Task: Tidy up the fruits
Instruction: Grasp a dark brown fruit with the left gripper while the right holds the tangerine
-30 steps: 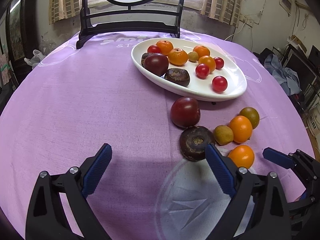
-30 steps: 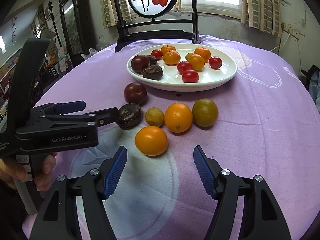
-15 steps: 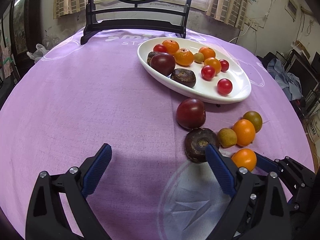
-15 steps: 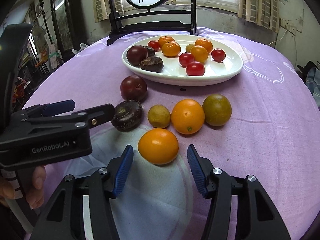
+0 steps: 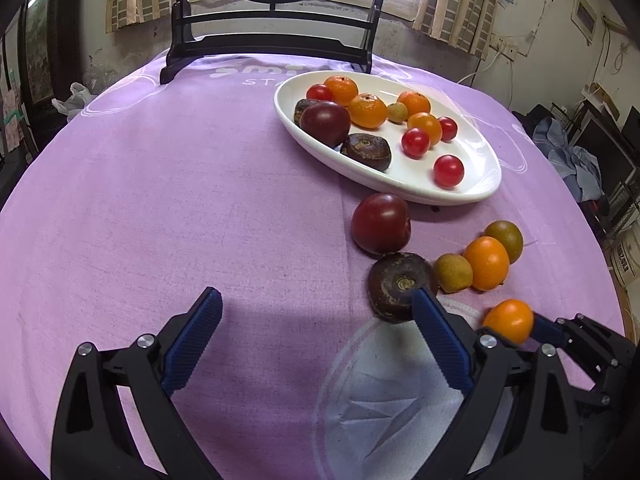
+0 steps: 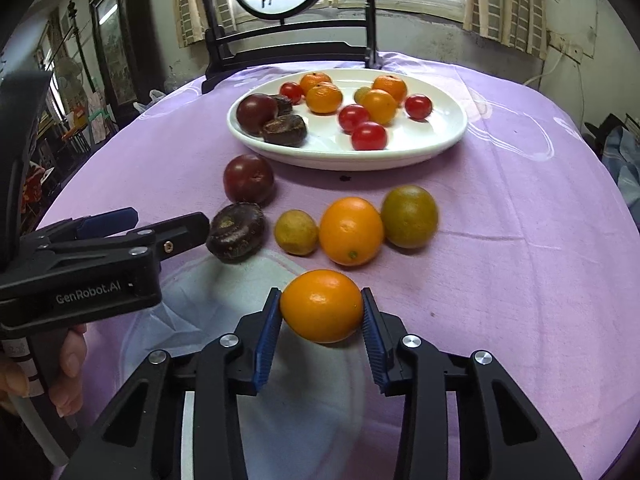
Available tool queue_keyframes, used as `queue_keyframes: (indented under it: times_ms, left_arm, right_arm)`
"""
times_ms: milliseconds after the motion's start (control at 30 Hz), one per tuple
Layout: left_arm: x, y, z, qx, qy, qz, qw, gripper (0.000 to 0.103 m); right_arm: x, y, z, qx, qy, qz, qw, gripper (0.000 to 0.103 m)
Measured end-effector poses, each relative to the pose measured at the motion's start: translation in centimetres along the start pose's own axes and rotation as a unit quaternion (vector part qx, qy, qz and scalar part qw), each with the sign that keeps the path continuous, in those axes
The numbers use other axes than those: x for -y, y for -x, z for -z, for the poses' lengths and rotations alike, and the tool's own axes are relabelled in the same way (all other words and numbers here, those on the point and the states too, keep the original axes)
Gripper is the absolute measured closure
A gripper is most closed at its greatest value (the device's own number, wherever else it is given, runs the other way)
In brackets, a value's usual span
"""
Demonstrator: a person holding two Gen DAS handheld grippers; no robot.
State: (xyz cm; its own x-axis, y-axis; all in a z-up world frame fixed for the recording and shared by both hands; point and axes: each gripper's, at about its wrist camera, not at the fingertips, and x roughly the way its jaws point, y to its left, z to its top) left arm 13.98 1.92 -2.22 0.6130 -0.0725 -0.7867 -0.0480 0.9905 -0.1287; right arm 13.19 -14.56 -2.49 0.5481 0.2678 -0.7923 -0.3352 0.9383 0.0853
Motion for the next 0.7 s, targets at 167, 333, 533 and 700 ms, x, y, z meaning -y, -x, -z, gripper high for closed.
queue_keyframes:
  times_ms: [167, 333, 533, 700]
  left_arm:
    - [0.9, -0.1, 0.3, 0.001, -0.022, 0.001, 0.9998, 0.009]
    - [2.0, -0.5, 0.9, 0.001, -0.043, 0.002, 0.9991, 0.009]
    - [3.3, -1.7, 1.2, -0.018, -0.073, -0.002, 0.9972, 0.009]
    - [3.2, -2.0, 0.8, -0.016, -0.062, -0.001, 0.998, 0.01]
  right_arm:
    - [1.5, 0.3, -0.2, 0.0, -0.021, 0.006, 1.0, 0.063]
    - [1.8, 0.4, -0.3, -0.002, -0.023, 0.002, 1.0, 0.063]
    - [2.0, 0.1, -0.1, -0.007, -0.032, 0.002, 0.999, 0.063]
    - [1.9, 0.1, -0.1, -0.007, -0.031, 0.003, 0.999, 0.063]
